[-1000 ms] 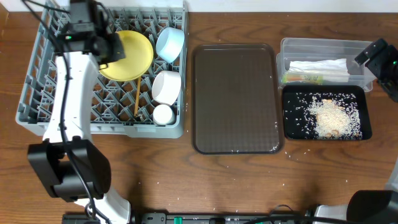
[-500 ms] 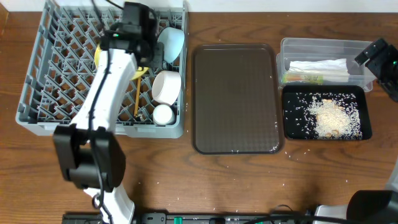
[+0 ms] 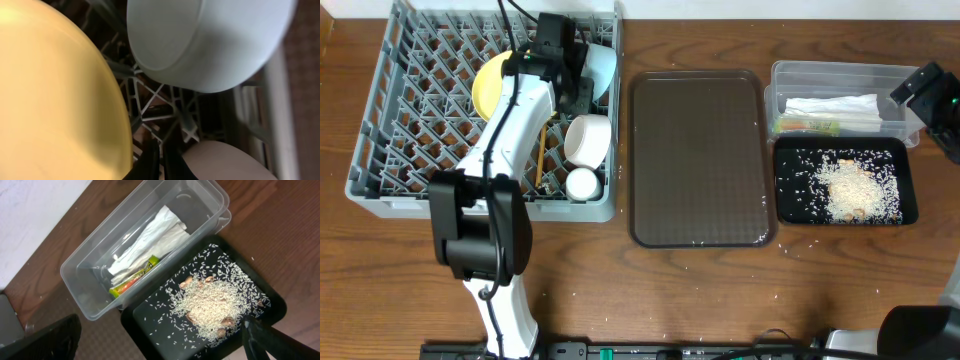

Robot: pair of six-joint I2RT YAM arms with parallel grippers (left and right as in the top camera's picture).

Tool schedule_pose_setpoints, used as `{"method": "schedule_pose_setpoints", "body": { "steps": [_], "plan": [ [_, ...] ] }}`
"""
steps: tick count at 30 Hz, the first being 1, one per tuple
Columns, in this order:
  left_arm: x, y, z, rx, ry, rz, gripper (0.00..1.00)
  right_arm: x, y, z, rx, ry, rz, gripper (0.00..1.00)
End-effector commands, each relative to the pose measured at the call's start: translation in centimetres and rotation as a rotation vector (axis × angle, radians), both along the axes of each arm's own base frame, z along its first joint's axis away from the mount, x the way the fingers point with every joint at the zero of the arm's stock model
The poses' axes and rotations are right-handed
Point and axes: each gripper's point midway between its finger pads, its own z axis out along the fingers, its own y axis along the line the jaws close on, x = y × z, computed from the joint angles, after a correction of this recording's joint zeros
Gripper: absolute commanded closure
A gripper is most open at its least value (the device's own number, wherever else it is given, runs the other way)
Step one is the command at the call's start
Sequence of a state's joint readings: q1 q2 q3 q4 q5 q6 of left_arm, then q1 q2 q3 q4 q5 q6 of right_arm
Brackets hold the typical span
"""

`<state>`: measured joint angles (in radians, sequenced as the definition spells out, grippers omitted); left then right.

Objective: Sort waste into correct bins and load items into the dishwasher

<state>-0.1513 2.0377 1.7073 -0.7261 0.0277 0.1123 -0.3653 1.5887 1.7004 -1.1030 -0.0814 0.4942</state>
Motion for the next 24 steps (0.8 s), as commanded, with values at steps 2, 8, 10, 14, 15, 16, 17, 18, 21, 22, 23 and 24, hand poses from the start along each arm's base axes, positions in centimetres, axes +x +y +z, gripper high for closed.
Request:
{"method": "schedule_pose_setpoints", "body": {
  "steps": [2,8,10,14,15,16,17,18,21,22,23,24],
  "plan": [
    [0.6,2.1,-0.8,0.075,-0.006,0.033,0.93,0.0,-0.1,0.0,0.006,0.0,-0.015,0.01],
    [1.2,4.4,-0.6,0.069,-0.022,0.088,0.92,0.0,-0.1,0.0,0.006,0.0,-0.015,0.01],
    [1.2,5.0,-0.6,0.061,-0.02,0.099,0.93,0.0,-0.1,0.0,0.006,0.0,-0.015,0.01],
    [1.2,4.3,-0.6,0.017,-0.016,0.079,0.93,0.0,-0.1,0.0,0.006,0.0,-0.015,0.01],
    [1.1,3.9,-0.5,0.009,-0.017,0.071,0.93,0.0,-0.1,0.0,0.006,0.0,-0.015,0.01],
    [1.1,3.5,-0.3,0.003,-0.018,0.064,0.93,0.0,-0.1,0.0,0.006,0.0,-0.015,0.01],
    [1.0,3.2,0.0,-0.002,-0.021,0.056,0.93,0.0,-0.1,0.0,0.006,0.0,-0.015,0.01],
    [0.9,2.8,0.3,-0.005,-0.026,0.049,0.92,0.0,-0.1,0.0,0.006,0.0,-0.015,0.01],
    [0.7,2.1,2.5,-0.016,-0.065,0.034,0.93,0.0,-0.1,0.0,0.006,0.0,-0.015,0.01],
    [0.7,2.1,3.2,-0.021,-0.08,0.041,0.93,0.0,-0.1,0.0,0.006,0.0,-0.015,0.01],
    [0.7,2.2,4.1,-0.028,-0.099,0.054,0.93,0.0,-0.1,0.0,0.006,0.0,-0.015,0.01],
    [0.8,2.5,4.8,-0.035,-0.117,0.068,0.93,0.0,-0.1,0.0,0.006,0.0,-0.015,0.01]
  ]
}}
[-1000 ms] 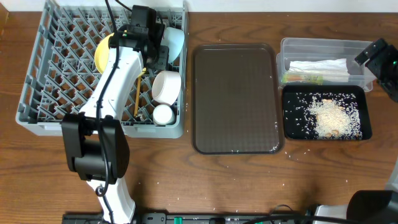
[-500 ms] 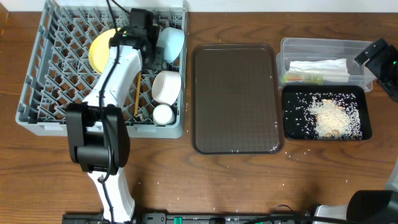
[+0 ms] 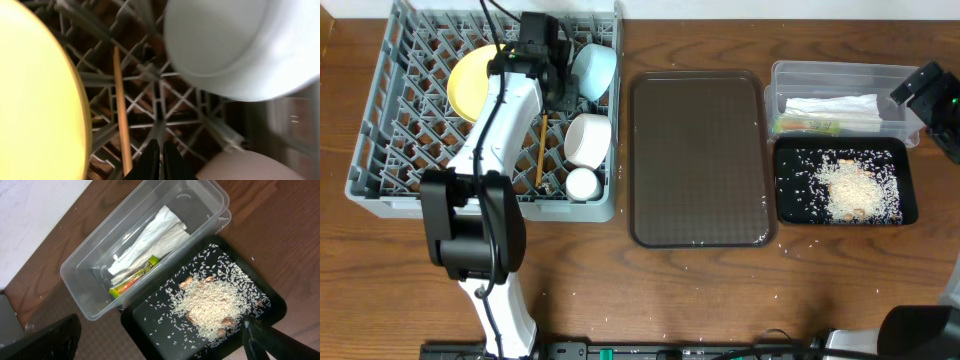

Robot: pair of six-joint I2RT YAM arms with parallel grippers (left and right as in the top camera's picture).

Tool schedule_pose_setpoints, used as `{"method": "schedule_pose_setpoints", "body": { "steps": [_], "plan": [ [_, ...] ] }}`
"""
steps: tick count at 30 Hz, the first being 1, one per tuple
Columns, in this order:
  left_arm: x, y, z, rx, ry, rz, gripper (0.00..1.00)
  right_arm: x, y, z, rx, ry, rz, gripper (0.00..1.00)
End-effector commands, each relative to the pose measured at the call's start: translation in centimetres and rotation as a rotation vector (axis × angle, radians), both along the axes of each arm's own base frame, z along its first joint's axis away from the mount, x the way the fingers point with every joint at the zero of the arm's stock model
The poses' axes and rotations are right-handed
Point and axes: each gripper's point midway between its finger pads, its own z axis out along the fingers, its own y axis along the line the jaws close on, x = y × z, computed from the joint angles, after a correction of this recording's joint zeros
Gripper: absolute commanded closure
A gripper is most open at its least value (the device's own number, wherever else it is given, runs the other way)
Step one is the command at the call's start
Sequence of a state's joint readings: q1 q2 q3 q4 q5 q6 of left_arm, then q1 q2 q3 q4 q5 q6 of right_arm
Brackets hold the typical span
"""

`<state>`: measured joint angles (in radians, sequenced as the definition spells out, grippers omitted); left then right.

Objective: Sort waste into correct bins and load items into the dishwasher

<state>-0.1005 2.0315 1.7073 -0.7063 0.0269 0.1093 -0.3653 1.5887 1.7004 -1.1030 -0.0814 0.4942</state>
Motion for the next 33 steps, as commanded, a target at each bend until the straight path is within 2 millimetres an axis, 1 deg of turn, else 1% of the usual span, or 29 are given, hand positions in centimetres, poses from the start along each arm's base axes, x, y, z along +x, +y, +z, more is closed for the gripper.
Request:
{"method": "schedule_pose_setpoints", "body": {
  "steps": [1,3,5,8,11,16,22,26,30,33],
  "plan": [
    [0.2,0.5,5.1,-0.034,-0.113,0.032,0.93,0.0,-0.1,0.0,0.006,0.0,-0.015,0.01],
    [0.5,1.9,6.0,-0.035,-0.145,0.071,0.93,0.0,-0.1,0.0,0.006,0.0,-0.015,0.01],
    [0.8,3.2,6.1,-0.033,-0.155,0.098,0.93,0.0,-0.1,0.0,0.006,0.0,-0.015,0.01],
    [1.1,4.7,5.1,-0.032,-0.139,0.133,0.93,0.0,-0.1,0.0,0.006,0.0,-0.015,0.01],
    [1.2,5.5,4.0,-0.029,-0.117,0.149,0.93,0.0,-0.1,0.0,0.006,0.0,-0.015,0.01],
    [1.2,5.5,2.4,-0.028,-0.083,0.15,0.93,0.0,-0.1,0.0,0.006,0.0,-0.015,0.01],
    [0.7,5.4,0.2,-0.056,-0.023,0.21,0.93,0.0,-0.1,0.0,0.006,0.0,-0.015,0.01],
    [0.5,5.1,-0.3,-0.065,-0.004,0.21,0.92,0.0,-0.1,0.0,0.006,0.0,-0.015,0.01],
    [0.4,4.2,-0.5,-0.063,0.003,0.194,0.92,0.0,-0.1,0.0,0.006,0.0,-0.015,0.01],
    [0.3,2.9,-1.8,-0.06,0.032,0.168,0.93,0.0,-0.1,0.0,0.006,0.0,-0.015,0.01]
  ]
}}
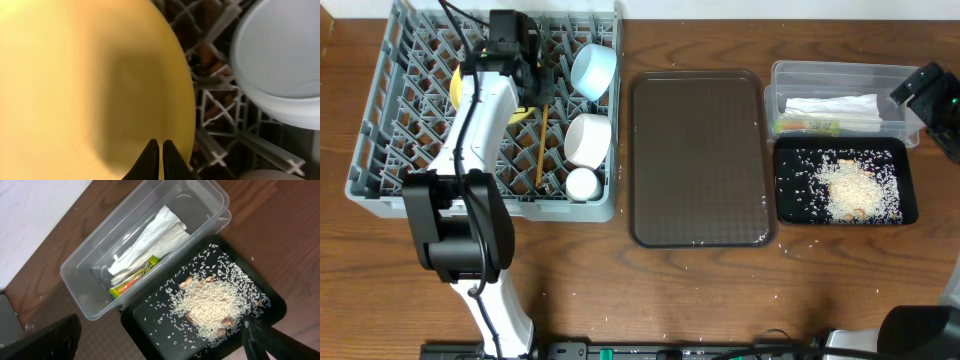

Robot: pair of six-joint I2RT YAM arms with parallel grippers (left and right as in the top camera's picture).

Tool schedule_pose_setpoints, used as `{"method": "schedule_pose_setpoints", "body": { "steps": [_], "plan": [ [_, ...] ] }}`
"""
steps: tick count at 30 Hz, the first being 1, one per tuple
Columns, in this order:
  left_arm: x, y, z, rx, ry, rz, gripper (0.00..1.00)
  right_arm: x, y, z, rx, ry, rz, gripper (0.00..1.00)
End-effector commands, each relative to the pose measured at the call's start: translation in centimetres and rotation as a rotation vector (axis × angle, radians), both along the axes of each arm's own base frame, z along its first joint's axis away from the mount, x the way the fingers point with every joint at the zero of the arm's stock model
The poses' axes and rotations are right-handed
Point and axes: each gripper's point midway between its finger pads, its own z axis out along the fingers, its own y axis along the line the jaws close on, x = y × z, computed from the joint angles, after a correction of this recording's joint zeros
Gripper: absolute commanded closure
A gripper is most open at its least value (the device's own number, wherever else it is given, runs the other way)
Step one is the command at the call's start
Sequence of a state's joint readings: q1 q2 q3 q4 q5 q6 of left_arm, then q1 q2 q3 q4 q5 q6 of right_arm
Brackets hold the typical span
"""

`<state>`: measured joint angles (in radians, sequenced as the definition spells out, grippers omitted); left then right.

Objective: Sort waste into correct bins and load items into the dishwasher

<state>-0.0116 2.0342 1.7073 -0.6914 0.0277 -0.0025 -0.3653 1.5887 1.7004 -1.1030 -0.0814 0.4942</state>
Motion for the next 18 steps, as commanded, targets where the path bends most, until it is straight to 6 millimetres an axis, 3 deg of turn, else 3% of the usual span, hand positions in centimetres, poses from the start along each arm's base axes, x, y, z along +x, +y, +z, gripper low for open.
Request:
{"method": "schedule_pose_setpoints", "body": {
  "steps": [1,5,9,18],
  "plan": [
    [-0.3,-1.7,-2.3,-0.011,0.053,-0.027,0.93,0.0,-0.1,0.0,0.006,0.0,-0.015,0.01],
    [-0.5,-2.2,-3.6,0.003,0.084,-0.034,0.93,0.0,-0.1,0.0,0.006,0.0,-0.015,0.01],
    [-0.6,-1.4,-4.5,0.054,0.103,-0.006,0.93,0.0,-0.1,0.0,0.006,0.0,-0.015,0.01],
    [-1.2,1.3,-4.3,0.207,0.12,0.058,0.93,0.0,-0.1,0.0,0.006,0.0,-0.015,0.01]
  ]
}}
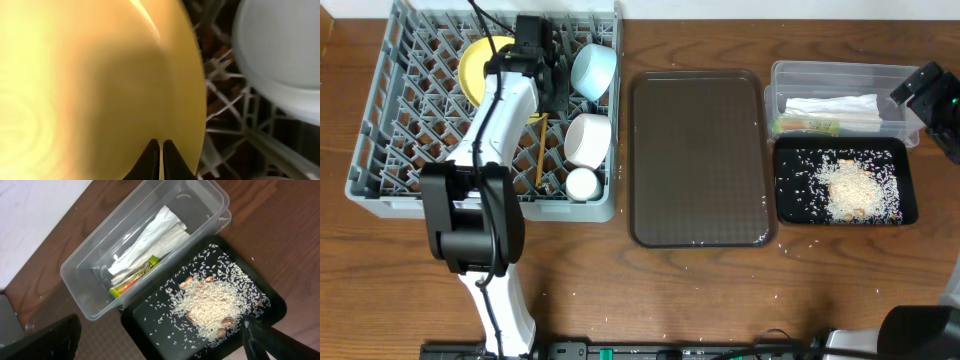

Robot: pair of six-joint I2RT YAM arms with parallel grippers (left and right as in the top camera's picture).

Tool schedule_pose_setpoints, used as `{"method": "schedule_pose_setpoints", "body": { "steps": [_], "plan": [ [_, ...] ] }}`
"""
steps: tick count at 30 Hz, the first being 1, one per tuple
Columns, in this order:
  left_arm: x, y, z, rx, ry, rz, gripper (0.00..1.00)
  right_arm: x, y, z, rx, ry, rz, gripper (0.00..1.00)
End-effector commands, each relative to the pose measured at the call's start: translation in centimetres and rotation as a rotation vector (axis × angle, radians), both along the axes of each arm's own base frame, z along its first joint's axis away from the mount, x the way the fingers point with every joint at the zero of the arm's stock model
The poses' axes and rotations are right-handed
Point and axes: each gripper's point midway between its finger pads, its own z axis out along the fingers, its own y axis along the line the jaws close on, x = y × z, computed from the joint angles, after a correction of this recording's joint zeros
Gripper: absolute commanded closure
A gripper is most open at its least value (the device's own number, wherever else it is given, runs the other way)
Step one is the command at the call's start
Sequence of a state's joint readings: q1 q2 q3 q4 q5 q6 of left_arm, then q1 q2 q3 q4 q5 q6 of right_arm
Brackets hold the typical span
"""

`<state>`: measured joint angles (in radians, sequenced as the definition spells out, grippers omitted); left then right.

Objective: Sort waste into correct bins and load items into the dishwasher

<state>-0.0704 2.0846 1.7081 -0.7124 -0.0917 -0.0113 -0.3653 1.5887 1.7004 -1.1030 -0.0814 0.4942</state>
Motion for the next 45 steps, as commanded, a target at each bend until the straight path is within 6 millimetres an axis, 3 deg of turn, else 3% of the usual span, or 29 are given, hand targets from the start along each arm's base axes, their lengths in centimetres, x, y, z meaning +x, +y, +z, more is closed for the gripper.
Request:
{"method": "schedule_pose_setpoints", "body": {
  "steps": [1,7,12,22,28,33,34,40,45],
  "plan": [
    [-0.6,2.4,-1.8,0.113,0.052,0.062,0.92,0.0,-0.1,0.0,0.006,0.0,-0.015,0.01],
    [-1.1,2.5,-1.9,0.133,0.07,0.062,0.93,0.0,-0.1,0.0,0.006,0.0,-0.015,0.01],
    [-0.9,0.7,-0.6,0.129,0.039,0.03,0.93,0.0,-0.1,0.0,0.006,0.0,-0.015,0.01],
    [-1.0,-3.5,7.6,0.092,-0.141,-0.032,0.92,0.0,-0.1,0.0,0.006,0.0,-0.015,0.01],
    [-1.8,-5.5,11.1,0.003,-0.211,-0.057,0.92,0.0,-0.1,0.0,0.006,0.0,-0.015,0.01],
    [-3.3,-8.4,13.8,-0.114,-0.244,-0.123,0.83,0.0,-0.1,0.0,0.006,0.0,-0.015,0.01],
    [-3.7,-9.0,14.3,-0.138,-0.248,-0.141,0.77,0.0,-0.1,0.0,0.006,0.0,-0.015,0.01],
    [-7.7,-13.6,16.2,-0.282,-0.199,-0.278,0.64,0.0,-0.1,0.0,0.006,0.0,-0.015,0.01],
    [-11.9,-12.9,17.6,-0.314,-0.128,-0.227,0.59,0.0,-0.1,0.0,0.006,0.0,-0.015,0.01]
  ]
}}
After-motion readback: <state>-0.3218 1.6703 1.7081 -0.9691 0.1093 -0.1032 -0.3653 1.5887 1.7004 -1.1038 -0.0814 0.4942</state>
